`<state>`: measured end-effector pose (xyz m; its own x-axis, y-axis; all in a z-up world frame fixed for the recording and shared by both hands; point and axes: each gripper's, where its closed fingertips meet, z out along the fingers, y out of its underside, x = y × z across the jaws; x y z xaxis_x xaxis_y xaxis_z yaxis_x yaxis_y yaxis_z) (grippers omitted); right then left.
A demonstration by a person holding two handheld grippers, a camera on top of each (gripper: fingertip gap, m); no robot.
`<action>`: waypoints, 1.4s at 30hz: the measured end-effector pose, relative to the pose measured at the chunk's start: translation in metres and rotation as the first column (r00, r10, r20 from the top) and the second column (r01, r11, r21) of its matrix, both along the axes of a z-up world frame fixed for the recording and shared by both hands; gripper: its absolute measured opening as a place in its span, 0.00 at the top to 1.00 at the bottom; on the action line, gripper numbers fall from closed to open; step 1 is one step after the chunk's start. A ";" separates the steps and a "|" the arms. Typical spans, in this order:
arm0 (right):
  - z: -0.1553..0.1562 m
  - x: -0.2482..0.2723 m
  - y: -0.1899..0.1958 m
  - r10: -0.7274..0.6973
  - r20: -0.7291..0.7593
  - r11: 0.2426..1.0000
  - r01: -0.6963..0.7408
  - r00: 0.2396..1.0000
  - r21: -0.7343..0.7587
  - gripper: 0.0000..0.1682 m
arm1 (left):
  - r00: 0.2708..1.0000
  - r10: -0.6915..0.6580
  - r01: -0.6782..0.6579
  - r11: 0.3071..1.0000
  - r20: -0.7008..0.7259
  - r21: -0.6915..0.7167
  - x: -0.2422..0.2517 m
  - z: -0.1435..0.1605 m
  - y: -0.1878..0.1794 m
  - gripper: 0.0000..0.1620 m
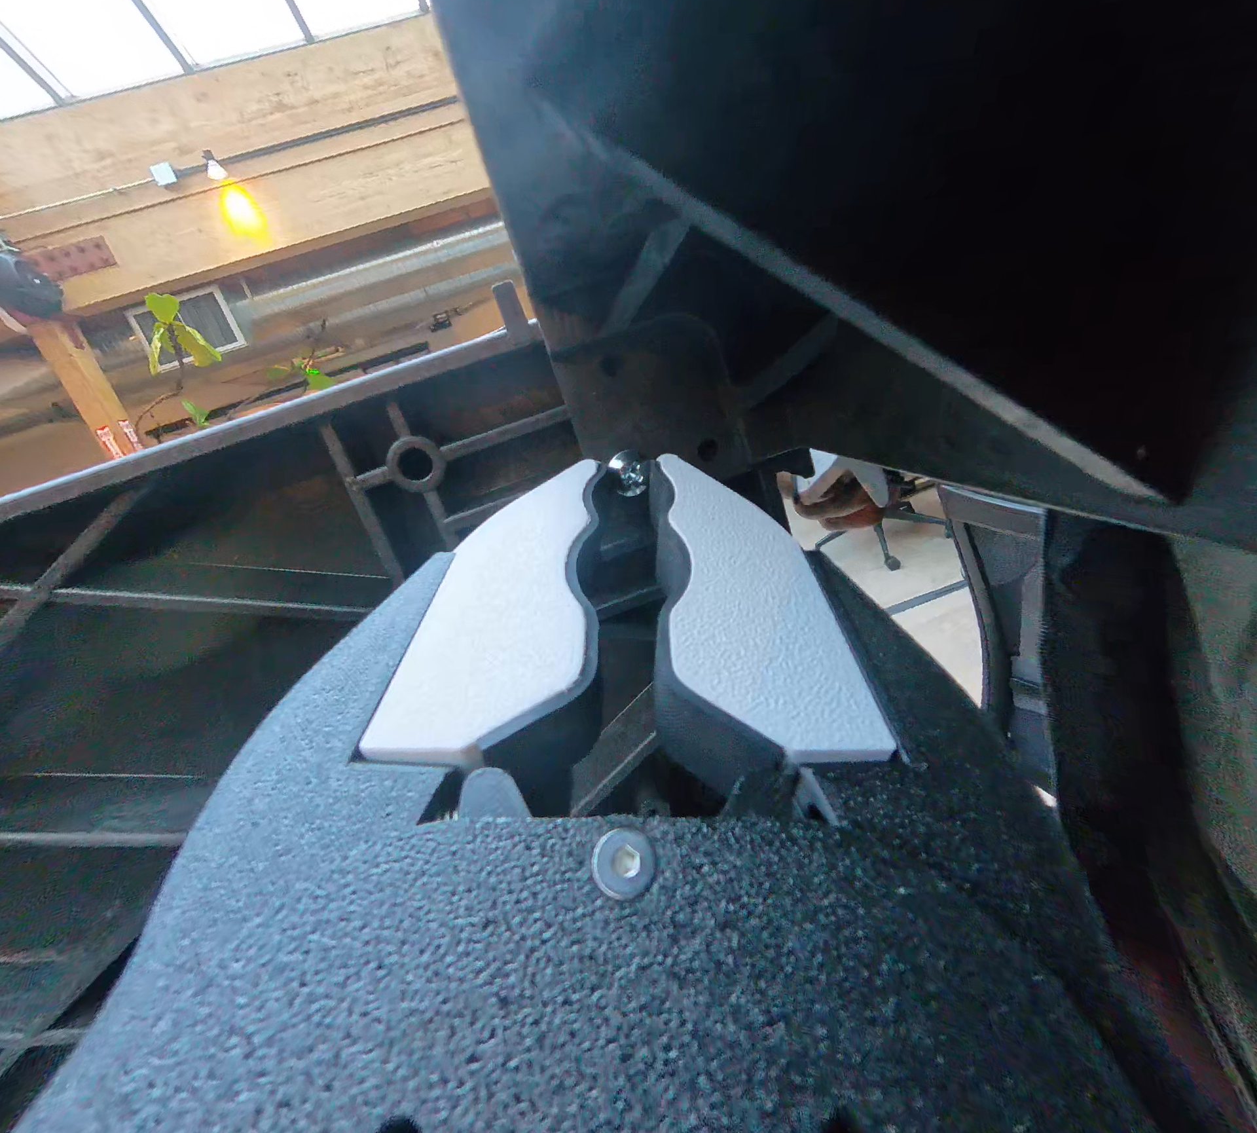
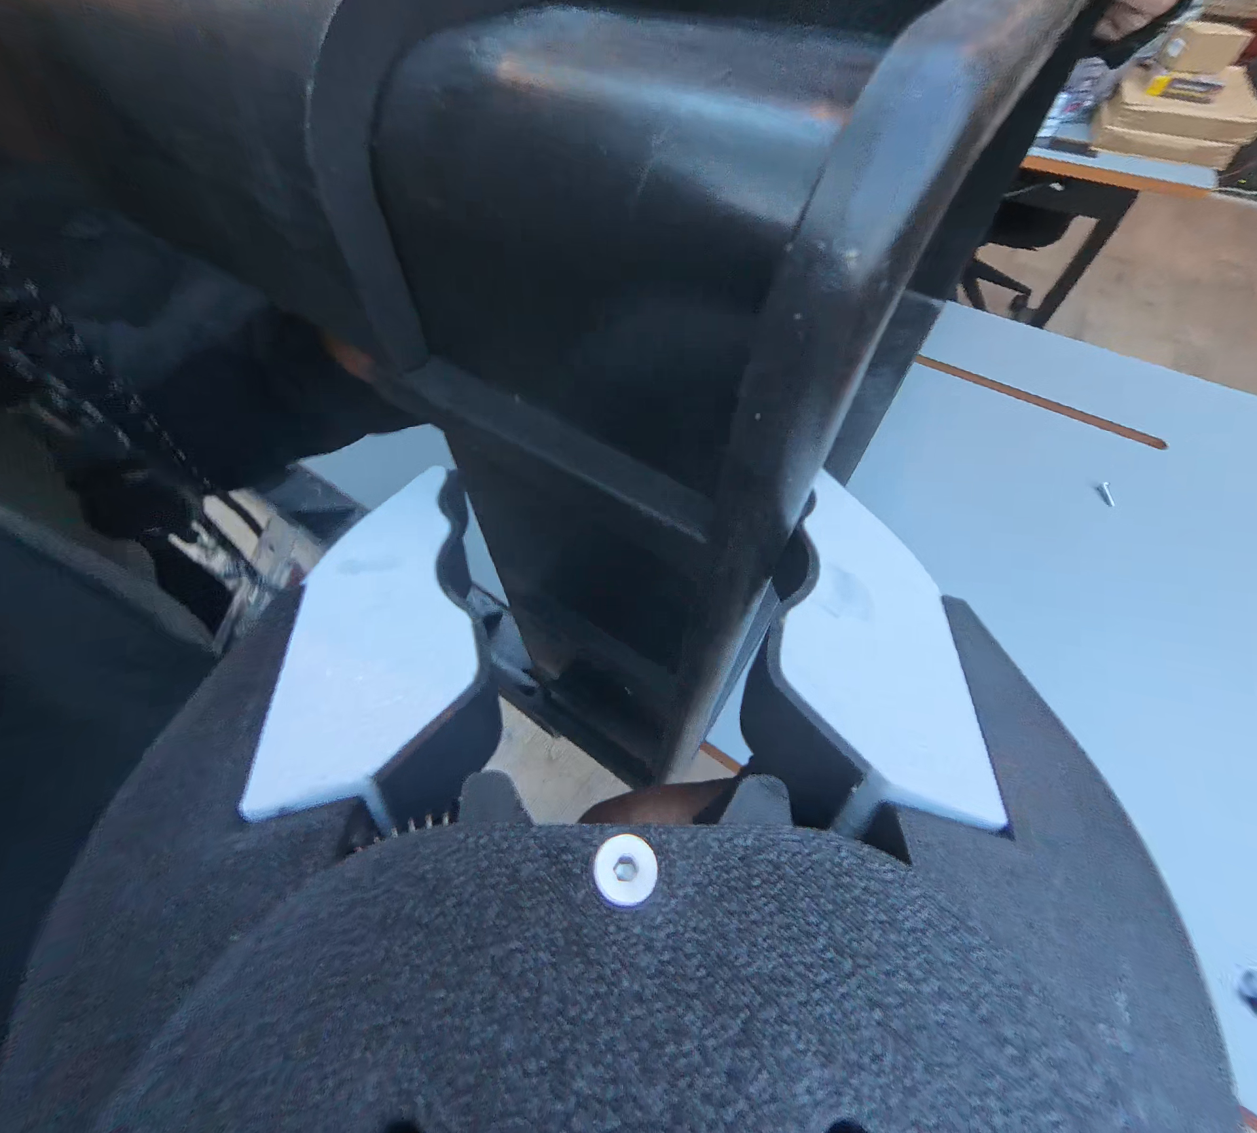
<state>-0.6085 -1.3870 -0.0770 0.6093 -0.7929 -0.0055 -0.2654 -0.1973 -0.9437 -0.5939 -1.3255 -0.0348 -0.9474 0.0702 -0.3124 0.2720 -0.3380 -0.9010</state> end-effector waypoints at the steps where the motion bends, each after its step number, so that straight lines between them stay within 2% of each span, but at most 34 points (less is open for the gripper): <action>1: 0.002 0.001 0.000 -0.024 0.004 0.999 0.023 1.000 0.046 0.46 | 1.000 0.002 -0.002 1.000 -0.004 0.003 0.000 -0.001 0.000 0.93; 3: 0.005 0.002 0.002 -0.055 0.022 0.993 0.052 0.998 0.106 0.43 | 1.000 0.005 -0.005 1.000 -0.013 0.002 0.000 0.000 0.000 0.93; 13: 0.004 0.003 0.004 -0.118 0.017 0.990 0.116 0.993 0.083 0.38 | 0.995 -0.030 0.030 1.000 -0.093 0.007 -0.001 0.001 0.000 0.93; 25: 0.004 0.003 0.004 -0.117 -0.019 0.988 0.118 0.993 0.098 0.38 | 0.989 -0.025 0.025 1.000 -0.149 -0.006 -0.001 0.002 0.000 0.93; 32: 0.005 0.002 0.005 -0.111 -0.016 0.986 0.113 0.994 0.125 0.38 | 0.992 -0.031 0.031 1.000 -0.124 0.002 -0.001 0.003 0.000 0.93; 42: 0.006 0.002 0.006 -0.102 -0.011 0.986 0.102 0.995 0.128 0.38 | 0.971 -0.098 0.097 0.995 -0.220 -0.013 -0.002 0.002 0.001 0.93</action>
